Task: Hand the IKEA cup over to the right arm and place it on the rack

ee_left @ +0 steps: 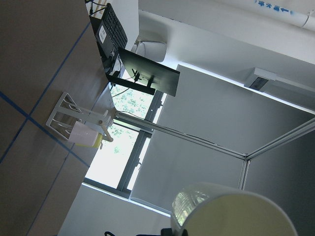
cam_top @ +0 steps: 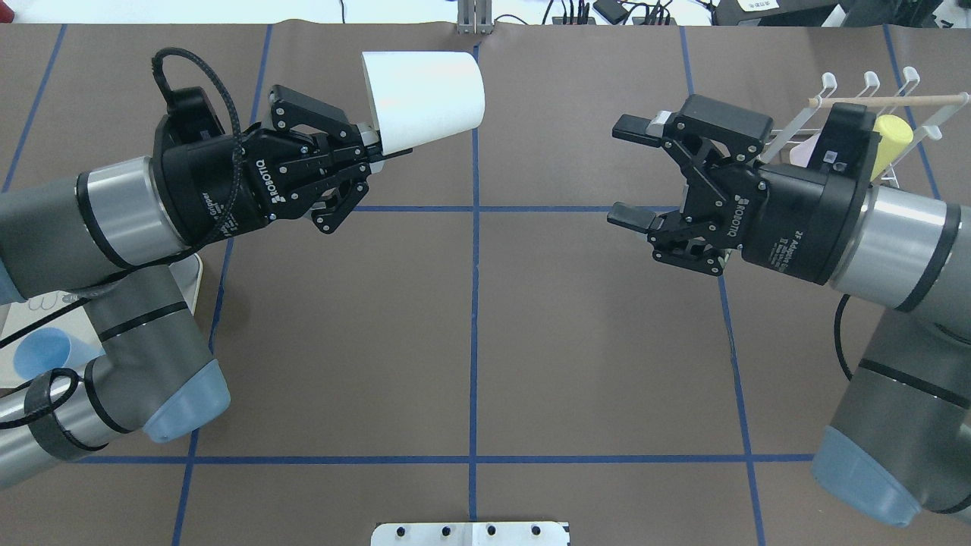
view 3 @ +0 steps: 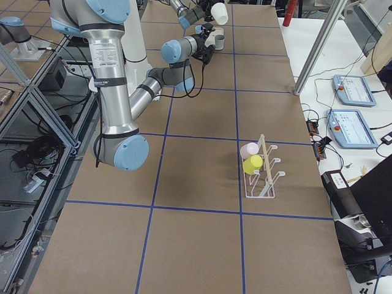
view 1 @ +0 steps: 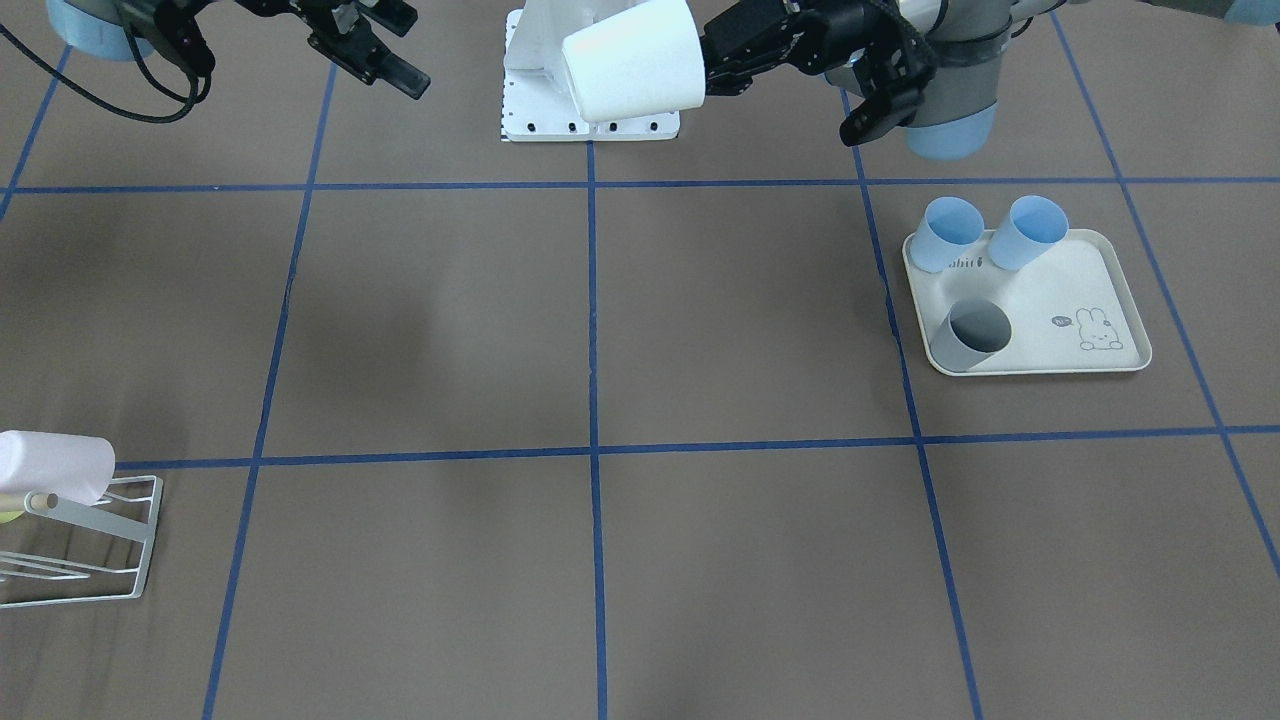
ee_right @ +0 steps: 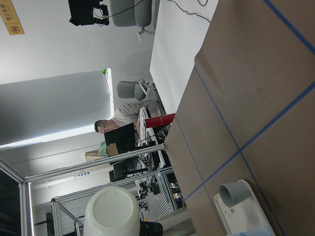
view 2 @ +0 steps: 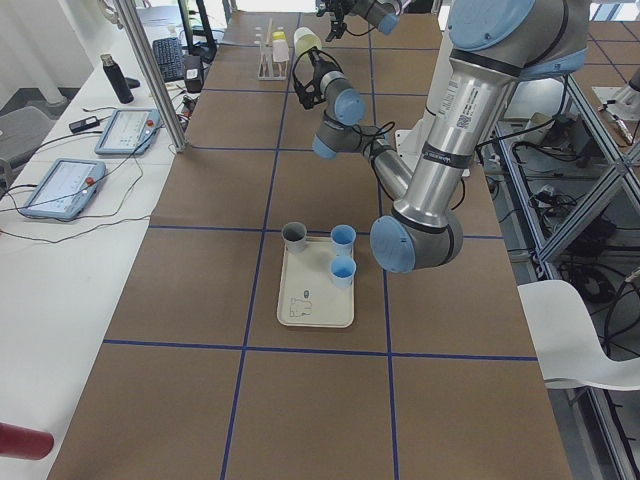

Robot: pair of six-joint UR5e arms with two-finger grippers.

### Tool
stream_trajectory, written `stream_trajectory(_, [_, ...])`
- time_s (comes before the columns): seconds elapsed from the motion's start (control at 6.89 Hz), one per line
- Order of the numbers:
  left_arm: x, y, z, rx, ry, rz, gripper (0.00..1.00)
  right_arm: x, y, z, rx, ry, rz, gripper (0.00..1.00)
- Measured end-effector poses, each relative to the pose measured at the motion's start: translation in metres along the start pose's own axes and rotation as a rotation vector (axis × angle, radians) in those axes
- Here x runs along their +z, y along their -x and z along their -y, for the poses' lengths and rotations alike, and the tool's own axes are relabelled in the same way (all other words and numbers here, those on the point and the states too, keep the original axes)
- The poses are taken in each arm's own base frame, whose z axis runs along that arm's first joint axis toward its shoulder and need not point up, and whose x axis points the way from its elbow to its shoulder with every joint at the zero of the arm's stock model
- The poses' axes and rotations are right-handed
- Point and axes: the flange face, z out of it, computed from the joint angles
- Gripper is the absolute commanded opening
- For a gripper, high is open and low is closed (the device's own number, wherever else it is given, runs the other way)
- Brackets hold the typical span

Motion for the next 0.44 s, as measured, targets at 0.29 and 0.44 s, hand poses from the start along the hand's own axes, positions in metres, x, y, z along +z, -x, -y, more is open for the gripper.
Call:
stream_trajectory(0.29, [-0.002,0.002,-0.007,-0.026,0.01,0.002,0.0,0.018,-0.001,-0.022,0.031,0.046,0.012,1.0])
stream_trajectory(0.44, [-0.002,0.001,-0.013,-0.033,0.019,0.002,0.0,0.023,0.001,-0.029,0.042,0.058,0.022,1.0])
